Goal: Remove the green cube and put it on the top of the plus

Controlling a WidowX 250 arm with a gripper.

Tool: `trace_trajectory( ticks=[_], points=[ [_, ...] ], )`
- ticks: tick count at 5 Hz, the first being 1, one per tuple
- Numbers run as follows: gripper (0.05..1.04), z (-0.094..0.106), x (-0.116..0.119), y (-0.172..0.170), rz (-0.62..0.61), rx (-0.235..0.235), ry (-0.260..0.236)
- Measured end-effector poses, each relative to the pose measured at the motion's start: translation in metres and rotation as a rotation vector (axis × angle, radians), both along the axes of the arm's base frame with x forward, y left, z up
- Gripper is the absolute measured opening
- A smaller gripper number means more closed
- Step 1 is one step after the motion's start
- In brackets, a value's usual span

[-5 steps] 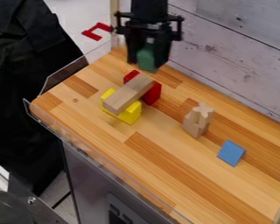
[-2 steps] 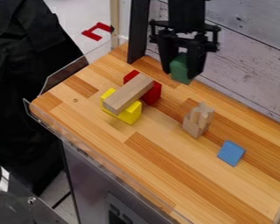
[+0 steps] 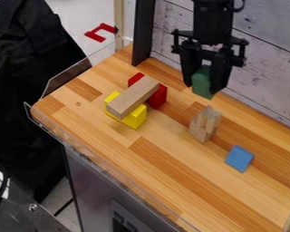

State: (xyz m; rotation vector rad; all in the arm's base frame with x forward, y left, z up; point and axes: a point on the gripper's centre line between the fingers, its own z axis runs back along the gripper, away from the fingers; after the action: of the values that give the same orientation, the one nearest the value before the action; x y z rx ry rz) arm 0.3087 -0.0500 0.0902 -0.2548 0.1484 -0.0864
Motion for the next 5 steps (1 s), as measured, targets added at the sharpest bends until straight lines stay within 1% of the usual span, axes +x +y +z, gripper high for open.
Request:
trace_trajectory(
  ticks=[2, 4, 5],
  points=[
    [0.563, -0.012, 0.000, -0.008, -0.031, 0.030, 0.052],
    [0.563, -0.019, 0.004, -0.006, -0.037, 0.045, 0.075],
    [0.563, -0.021, 0.004, -0.006, -0.038, 0.040, 0.079]
  ],
)
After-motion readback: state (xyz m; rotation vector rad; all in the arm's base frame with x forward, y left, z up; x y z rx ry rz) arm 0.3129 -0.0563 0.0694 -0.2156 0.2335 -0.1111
